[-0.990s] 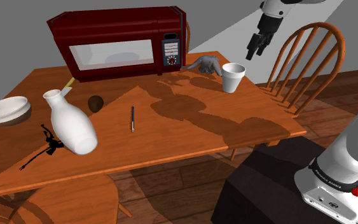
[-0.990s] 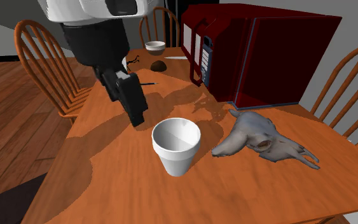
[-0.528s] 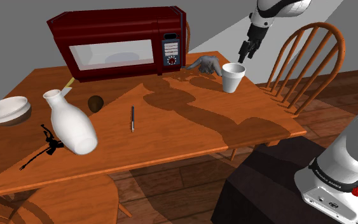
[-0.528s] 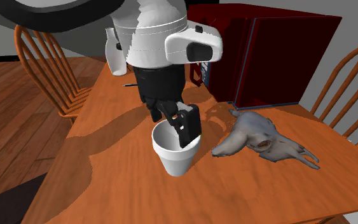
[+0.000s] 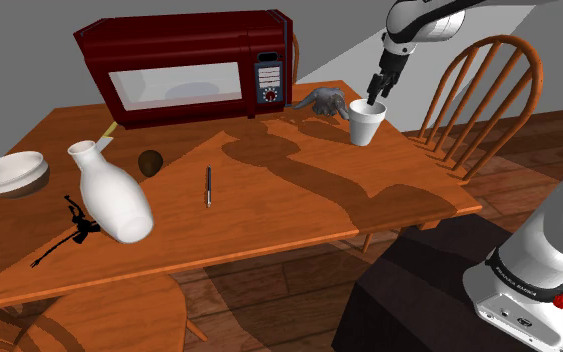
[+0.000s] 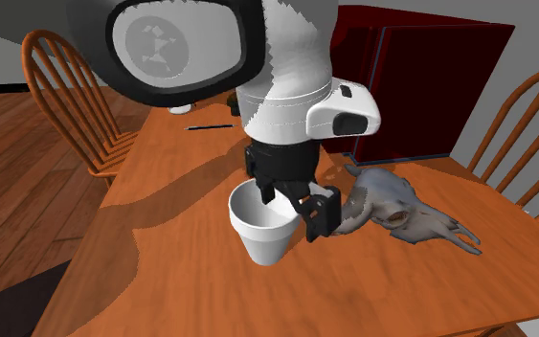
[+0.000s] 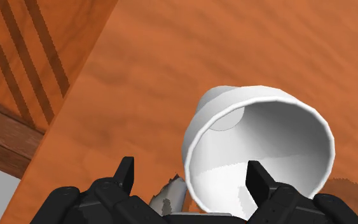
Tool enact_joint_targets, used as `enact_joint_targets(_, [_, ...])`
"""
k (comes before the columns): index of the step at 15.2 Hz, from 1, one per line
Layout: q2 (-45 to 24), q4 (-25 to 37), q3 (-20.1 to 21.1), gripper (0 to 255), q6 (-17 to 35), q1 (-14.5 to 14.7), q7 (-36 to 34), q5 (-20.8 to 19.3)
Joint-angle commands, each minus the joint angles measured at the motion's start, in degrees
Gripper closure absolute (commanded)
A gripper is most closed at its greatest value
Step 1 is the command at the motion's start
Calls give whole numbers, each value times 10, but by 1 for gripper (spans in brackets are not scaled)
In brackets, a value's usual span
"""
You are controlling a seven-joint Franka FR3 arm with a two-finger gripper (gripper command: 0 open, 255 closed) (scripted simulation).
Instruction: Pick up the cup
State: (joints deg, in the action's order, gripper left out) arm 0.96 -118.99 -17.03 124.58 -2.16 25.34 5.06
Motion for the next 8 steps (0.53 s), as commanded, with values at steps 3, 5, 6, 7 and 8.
enact_joint_targets(3, [-14, -20, 0, 0, 33, 0, 7, 7])
enact_joint_targets(5, [-14, -20, 0, 0, 33, 0, 7, 7])
enact_joint_targets(6, [-14, -20, 0, 255, 33, 0, 7, 7])
enact_joint_targets(7, [-14, -20, 0, 255, 33, 0, 7, 7])
enact_joint_targets(8, [-14, -21, 0, 255, 33, 0, 7, 7])
